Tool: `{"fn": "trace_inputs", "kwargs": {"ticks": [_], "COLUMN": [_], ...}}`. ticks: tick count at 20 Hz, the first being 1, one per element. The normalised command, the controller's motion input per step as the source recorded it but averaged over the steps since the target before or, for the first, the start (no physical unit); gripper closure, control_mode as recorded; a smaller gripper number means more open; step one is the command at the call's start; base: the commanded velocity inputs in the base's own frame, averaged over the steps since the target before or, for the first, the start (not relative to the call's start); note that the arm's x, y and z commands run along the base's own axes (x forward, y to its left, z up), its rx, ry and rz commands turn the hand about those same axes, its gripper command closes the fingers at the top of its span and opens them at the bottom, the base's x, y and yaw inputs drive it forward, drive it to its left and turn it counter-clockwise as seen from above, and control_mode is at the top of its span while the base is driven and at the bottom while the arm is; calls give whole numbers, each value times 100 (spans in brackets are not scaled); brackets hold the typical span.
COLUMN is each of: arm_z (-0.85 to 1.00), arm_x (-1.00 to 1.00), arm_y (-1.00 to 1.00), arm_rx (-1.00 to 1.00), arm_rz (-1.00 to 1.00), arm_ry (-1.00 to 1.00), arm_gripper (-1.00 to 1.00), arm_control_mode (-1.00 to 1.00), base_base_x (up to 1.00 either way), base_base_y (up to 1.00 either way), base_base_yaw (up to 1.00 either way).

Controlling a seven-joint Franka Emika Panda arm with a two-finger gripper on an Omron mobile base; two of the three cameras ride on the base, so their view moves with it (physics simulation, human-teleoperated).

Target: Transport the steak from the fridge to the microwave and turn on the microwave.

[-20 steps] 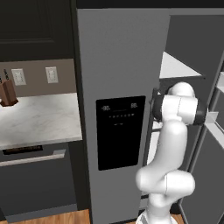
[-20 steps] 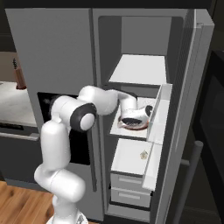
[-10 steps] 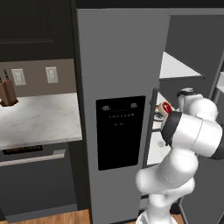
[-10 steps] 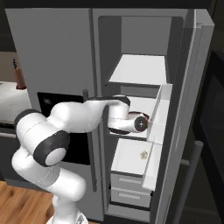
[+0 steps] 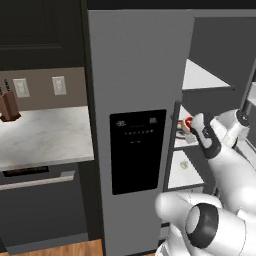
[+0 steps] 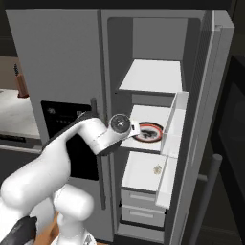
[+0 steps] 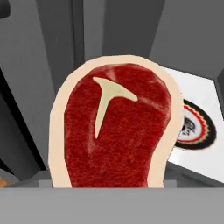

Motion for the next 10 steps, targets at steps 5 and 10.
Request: {"fn": "trace_inputs", "kwargs": {"ticks": [5,10], "arm_z": [73,51], "arm_x": [-100,-99], "arm_y": [0,10], "arm_rx": [0,0], "arm_rz": [-3,-5], "arm_ry": [25,17], "arm_gripper": [100,100], "arm_control_mode": [-100,-100], "base_base_x": [0,0], "base_base_y": [0,0], "base_base_yaw": [0,0]}}
